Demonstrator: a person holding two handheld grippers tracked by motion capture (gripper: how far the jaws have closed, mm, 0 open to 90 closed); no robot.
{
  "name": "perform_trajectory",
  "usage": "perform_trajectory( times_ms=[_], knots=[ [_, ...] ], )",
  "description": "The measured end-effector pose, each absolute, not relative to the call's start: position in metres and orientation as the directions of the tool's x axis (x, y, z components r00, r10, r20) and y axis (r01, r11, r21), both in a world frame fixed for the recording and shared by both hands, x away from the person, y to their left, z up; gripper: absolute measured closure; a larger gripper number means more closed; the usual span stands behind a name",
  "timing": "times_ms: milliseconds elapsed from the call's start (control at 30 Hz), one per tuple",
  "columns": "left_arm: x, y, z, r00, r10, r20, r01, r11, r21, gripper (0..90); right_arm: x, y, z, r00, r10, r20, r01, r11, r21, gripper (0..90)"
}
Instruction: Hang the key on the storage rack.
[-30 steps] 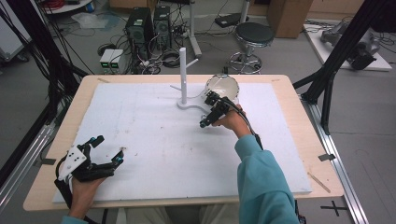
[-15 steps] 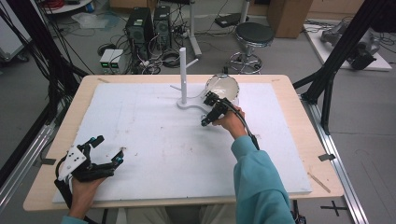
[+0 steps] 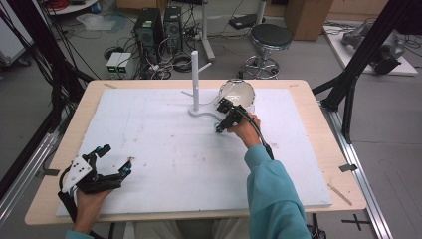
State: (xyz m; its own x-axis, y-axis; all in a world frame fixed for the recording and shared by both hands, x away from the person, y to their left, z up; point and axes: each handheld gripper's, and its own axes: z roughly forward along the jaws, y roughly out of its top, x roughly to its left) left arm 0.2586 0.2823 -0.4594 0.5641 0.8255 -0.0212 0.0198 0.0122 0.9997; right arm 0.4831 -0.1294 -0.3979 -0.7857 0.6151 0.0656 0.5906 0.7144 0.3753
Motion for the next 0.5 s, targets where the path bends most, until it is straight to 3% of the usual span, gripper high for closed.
perform_trajectory(
  times_ms=[500],
  knots=[
    [0.2584, 0.2825, -0.4594, 0.565, 0.825, -0.022, 0.020, 0.014, 1.000, 6.2, 0.4842, -0.1270, -0.4012, -0.790, 0.610, 0.061, 0.586, 0.724, 0.363, 79.2]
  ],
)
